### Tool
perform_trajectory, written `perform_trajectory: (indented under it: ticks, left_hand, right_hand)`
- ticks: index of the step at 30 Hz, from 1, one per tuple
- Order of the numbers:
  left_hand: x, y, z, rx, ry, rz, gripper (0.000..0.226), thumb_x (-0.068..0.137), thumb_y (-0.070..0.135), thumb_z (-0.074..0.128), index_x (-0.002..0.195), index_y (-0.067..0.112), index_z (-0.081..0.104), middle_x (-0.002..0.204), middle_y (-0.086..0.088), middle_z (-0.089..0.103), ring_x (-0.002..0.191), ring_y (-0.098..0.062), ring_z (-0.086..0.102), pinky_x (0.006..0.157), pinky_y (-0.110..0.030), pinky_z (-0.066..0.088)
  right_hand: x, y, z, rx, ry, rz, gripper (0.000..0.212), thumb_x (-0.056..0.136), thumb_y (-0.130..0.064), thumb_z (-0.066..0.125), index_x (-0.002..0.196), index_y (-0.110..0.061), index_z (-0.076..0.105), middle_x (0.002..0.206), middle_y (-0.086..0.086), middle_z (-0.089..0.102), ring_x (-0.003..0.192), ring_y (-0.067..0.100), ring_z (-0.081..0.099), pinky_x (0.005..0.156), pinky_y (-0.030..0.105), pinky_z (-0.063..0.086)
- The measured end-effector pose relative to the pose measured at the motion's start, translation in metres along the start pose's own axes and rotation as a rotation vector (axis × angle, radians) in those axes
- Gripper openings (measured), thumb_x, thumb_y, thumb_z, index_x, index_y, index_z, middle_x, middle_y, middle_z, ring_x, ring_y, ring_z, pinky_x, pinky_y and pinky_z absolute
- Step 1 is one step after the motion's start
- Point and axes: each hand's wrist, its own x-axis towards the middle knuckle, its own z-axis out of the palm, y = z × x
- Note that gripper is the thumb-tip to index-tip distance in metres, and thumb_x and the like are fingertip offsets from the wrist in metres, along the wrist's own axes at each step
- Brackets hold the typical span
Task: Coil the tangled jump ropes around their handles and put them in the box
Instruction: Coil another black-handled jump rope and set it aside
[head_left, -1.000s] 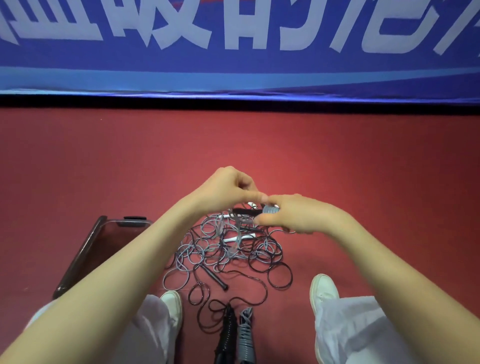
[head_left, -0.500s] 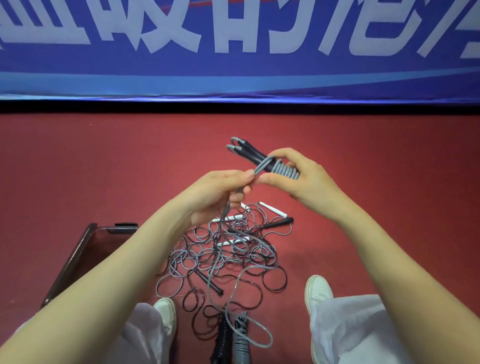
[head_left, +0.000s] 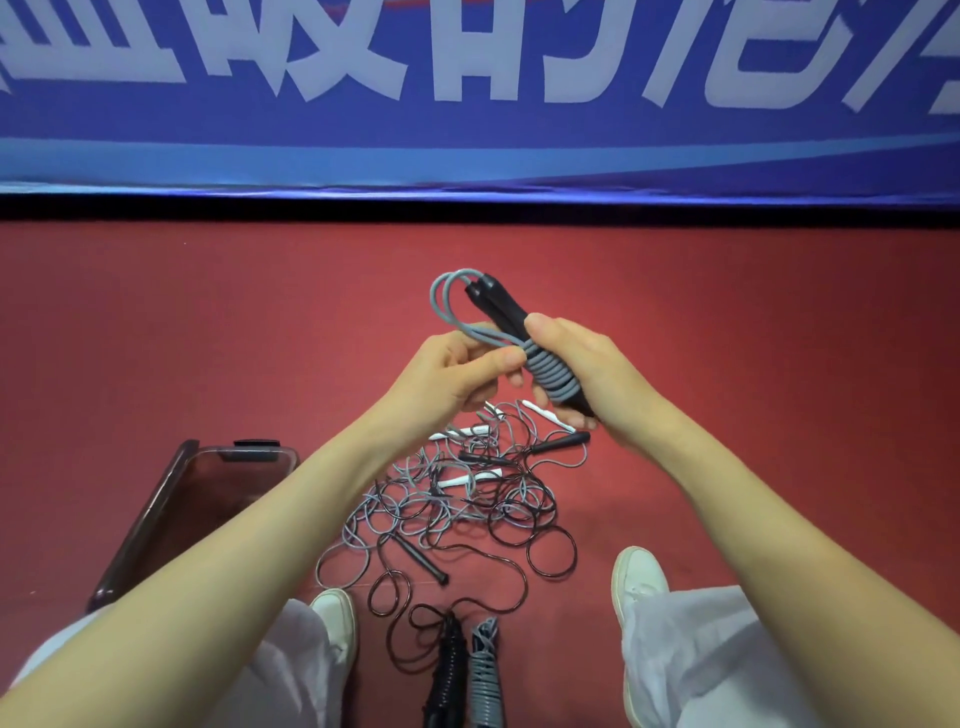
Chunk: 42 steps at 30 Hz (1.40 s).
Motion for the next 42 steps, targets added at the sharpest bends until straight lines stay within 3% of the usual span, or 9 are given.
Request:
perform_trajectory:
  ticks: [6, 10, 16, 20, 24, 29, 34, 38, 42]
  left_hand:
    - [0.004, 0.004, -0.014, -0.027, -0.109, -0.068, 0.033, 0.085, 0.029, 0.057, 0.116, 0.018, 0.060, 0.058, 0.004, 0.051, 0.049, -0.010, 0.030, 0.049, -0.021, 0.025]
    - [0.002, 0.002, -0.036, 0.062, -0.203, -0.109, 0.024, 0.085, 0.026, 0.059, 0.099, 0.011, 0.070, 0.062, 0.005, 0.047, 0.054, -0.008, 0.033, 0.055, -0.016, 0.029]
    - [0.002, 0.001, -0.043, 0.405, -0.166, -0.084, 0.004, 0.086, 0.012, 0.066, 0.087, 0.011, 0.070, 0.078, 0.005, 0.067, 0.071, -0.006, 0.059, 0.072, -0.021, 0.049]
    - [-0.001, 0.004, -0.037, 0.395, -0.142, -0.194, 0.006, 0.084, 0.010, 0.071, 0.083, 0.005, 0.073, 0.062, 0.007, 0.065, 0.055, -0.003, 0.054, 0.058, -0.013, 0.043]
    - [-0.003, -0.002, -0.016, 0.449, -0.092, -0.195, 0.018, 0.081, 0.020, 0.076, 0.084, 0.003, 0.072, 0.056, 0.004, 0.059, 0.049, -0.006, 0.045, 0.049, -0.016, 0.036]
    - [-0.008, -0.016, 0.007, 0.440, 0.053, -0.142, 0.011, 0.092, 0.016, 0.064, 0.085, 0.009, 0.068, 0.055, 0.001, 0.060, 0.040, -0.007, 0.045, 0.044, -0.017, 0.034]
    - [0.001, -0.009, 0.006, -0.121, 0.100, -0.345, 0.015, 0.099, 0.022, 0.052, 0.090, 0.010, 0.050, 0.062, 0.002, 0.060, 0.042, -0.007, 0.038, 0.044, -0.023, 0.035]
    - [0.003, -0.003, 0.000, -0.409, -0.074, -0.568, 0.020, 0.087, 0.032, 0.059, 0.087, 0.012, 0.060, 0.063, 0.005, 0.056, 0.042, -0.002, 0.037, 0.041, -0.015, 0.040]
    - [0.002, -0.003, -0.005, -0.428, -0.031, -0.470, 0.025, 0.078, 0.020, 0.063, 0.103, 0.016, 0.061, 0.070, 0.003, 0.060, 0.043, -0.002, 0.034, 0.042, -0.013, 0.036]
  right_hand:
    - [0.001, -0.010, -0.008, 0.408, -0.050, 0.112, 0.045, 0.089, -0.059, 0.037, 0.089, -0.018, 0.056, 0.054, 0.006, 0.048, 0.027, 0.008, 0.027, 0.032, 0.009, 0.015]
    - [-0.005, -0.013, -0.024, 0.490, -0.182, 0.114, 0.045, 0.080, -0.063, 0.045, 0.088, -0.020, 0.053, 0.053, 0.005, 0.049, 0.027, 0.007, 0.027, 0.034, 0.012, 0.012]
    - [-0.015, -0.013, -0.014, 0.076, -0.511, 0.327, 0.042, 0.087, -0.062, 0.053, 0.091, -0.021, 0.063, 0.058, 0.003, 0.049, 0.031, 0.005, 0.028, 0.033, 0.012, 0.020]
    - [-0.017, -0.008, -0.007, -0.240, -0.548, 0.520, 0.056, 0.079, -0.064, 0.050, 0.102, -0.014, 0.056, 0.058, 0.003, 0.048, 0.035, 0.008, 0.027, 0.035, 0.014, 0.019]
    - [-0.013, 0.001, 0.010, -0.739, -0.431, 0.441, 0.052, 0.088, -0.062, 0.051, 0.102, -0.012, 0.050, 0.063, 0.005, 0.052, 0.042, 0.017, 0.041, 0.042, 0.022, 0.031]
    - [-0.010, 0.010, 0.012, -1.178, 0.015, 0.287, 0.052, 0.088, -0.069, 0.039, 0.104, -0.019, 0.040, 0.109, 0.014, 0.062, 0.095, 0.034, 0.056, 0.071, 0.037, 0.037]
    - [-0.005, 0.001, 0.001, -1.012, 0.317, 0.082, 0.054, 0.088, -0.069, 0.040, 0.113, -0.021, 0.038, 0.094, 0.011, 0.062, 0.091, 0.037, 0.059, 0.074, 0.040, 0.038]
    - [-0.004, 0.002, -0.002, -0.714, 0.293, -0.006, 0.047, 0.085, -0.069, 0.047, 0.106, -0.027, 0.038, 0.073, 0.001, 0.062, 0.071, 0.028, 0.056, 0.070, 0.039, 0.042]
    - [0.000, 0.004, -0.003, -0.386, 0.209, -0.081, 0.047, 0.073, -0.071, 0.057, 0.094, -0.031, 0.043, 0.054, -0.006, 0.057, 0.051, 0.014, 0.048, 0.058, 0.036, 0.038]
